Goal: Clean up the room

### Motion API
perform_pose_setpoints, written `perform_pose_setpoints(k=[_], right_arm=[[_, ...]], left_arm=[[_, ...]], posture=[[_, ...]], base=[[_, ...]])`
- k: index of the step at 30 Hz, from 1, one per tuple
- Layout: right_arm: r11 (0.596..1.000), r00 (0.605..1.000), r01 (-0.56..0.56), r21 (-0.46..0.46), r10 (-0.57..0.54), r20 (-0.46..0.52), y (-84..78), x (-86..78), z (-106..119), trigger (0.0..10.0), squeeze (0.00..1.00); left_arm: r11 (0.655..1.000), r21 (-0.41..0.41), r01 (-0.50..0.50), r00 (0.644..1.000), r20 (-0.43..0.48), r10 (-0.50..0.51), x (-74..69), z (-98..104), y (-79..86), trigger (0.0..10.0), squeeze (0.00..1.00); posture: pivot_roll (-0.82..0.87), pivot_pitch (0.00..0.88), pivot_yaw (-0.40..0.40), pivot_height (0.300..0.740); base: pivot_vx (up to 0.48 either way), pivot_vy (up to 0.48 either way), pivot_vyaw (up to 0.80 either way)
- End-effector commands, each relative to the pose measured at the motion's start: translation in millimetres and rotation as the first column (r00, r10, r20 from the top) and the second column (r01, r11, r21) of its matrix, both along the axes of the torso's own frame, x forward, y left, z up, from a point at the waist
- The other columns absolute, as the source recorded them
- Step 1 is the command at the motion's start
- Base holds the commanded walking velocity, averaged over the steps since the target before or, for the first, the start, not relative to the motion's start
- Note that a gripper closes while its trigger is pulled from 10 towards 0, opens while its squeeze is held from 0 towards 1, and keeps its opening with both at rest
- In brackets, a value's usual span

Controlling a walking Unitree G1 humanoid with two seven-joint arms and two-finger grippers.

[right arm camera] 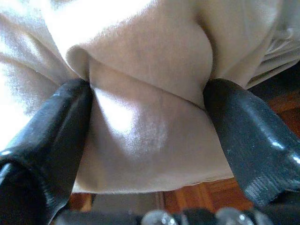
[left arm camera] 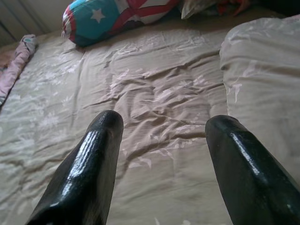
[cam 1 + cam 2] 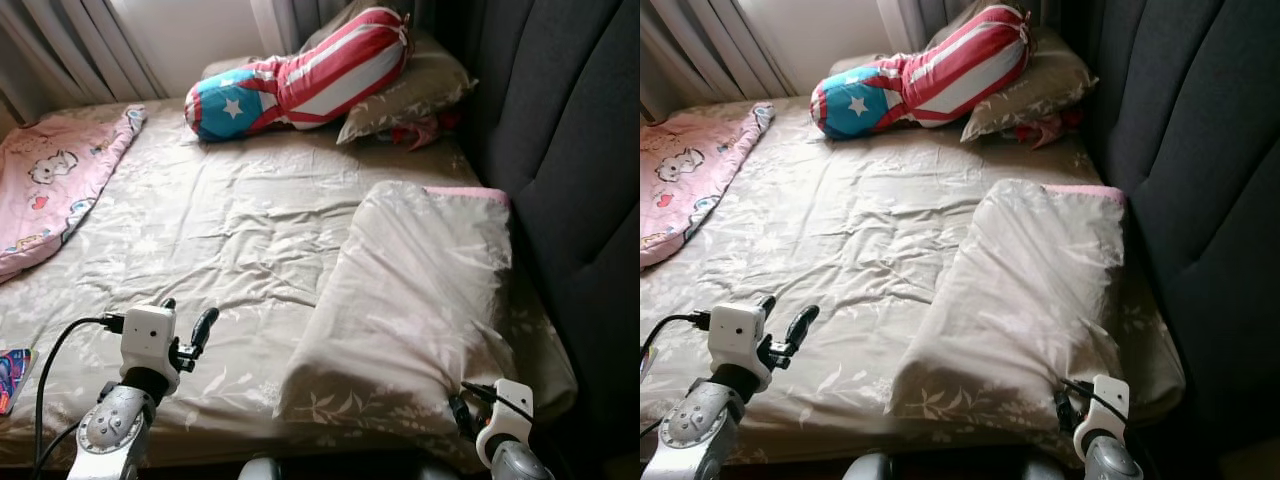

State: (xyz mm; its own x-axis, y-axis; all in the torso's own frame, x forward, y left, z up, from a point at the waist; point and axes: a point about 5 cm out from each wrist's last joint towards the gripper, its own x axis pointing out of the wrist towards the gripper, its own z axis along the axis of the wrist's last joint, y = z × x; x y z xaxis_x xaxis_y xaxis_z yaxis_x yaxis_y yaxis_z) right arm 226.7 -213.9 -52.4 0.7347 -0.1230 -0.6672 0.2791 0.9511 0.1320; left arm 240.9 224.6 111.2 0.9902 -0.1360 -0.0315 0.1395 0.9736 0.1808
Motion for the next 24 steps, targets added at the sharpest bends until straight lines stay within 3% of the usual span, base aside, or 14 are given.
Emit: perform_pose_setpoints(k=[1, 12, 13, 14, 24], right_arm=[[0.998, 0.997, -0.001, 0.055, 0.005, -0.073, 14.9, -13.3, -12.7, 10.0, 0.0], [0.998, 1.0, -0.006, 0.061, 0.004, 0.027, 17.6, 11.8, 3.5, 10.0, 0.0], [0.997, 0.999, -0.005, 0.072, 0.001, 0.049, 17.8, 15.8, 6.5, 6.1, 0.0], [0.997, 0.998, -0.007, 0.076, 0.003, 0.062, 18.4, 18.1, 8.2, 0.0, 0.0], [0.995, 0.997, -0.045, 0.088, 0.04, 0.062, 26.1, 16.9, 6.4, 0.0, 0.0]], left_arm=[[1.0, 0.022, 0.01, 1.0, -0.003, -0.01, -4.1, 6.3, 2.9, 10.0, 0.0], [0.999, 0.044, 0.017, 1.0, -0.012, -0.017, -16.4, 19.4, 3.5, 10.0, 0.0], [0.999, 0.047, 0.019, 1.0, -0.013, -0.018, -17.0, 20.8, 3.1, 10.0, 0.0], [0.999, 0.046, 0.016, 1.0, -0.013, -0.015, -16.7, 21.2, 3.5, 10.0, 0.0], [0.999, 0.035, -0.008, 1.0, -0.019, 0.008, -23.7, 21.4, 1.5, 10.0, 0.0]], posture=[[0.18, 0.227, 0.143, 0.666], [0.22, 0.274, 0.169, 0.666], [0.21, 0.284, 0.166, 0.666], [0.21, 0.285, 0.165, 0.666], [0.21, 0.298, 0.136, 0.666]], base=[[0.0, 0.0, 0.0], [0.0, 0.0, 0.0], [0.0, 0.0, 0.0], [0.0, 0.0, 0.0], [0.0, 0.0, 0.0]])
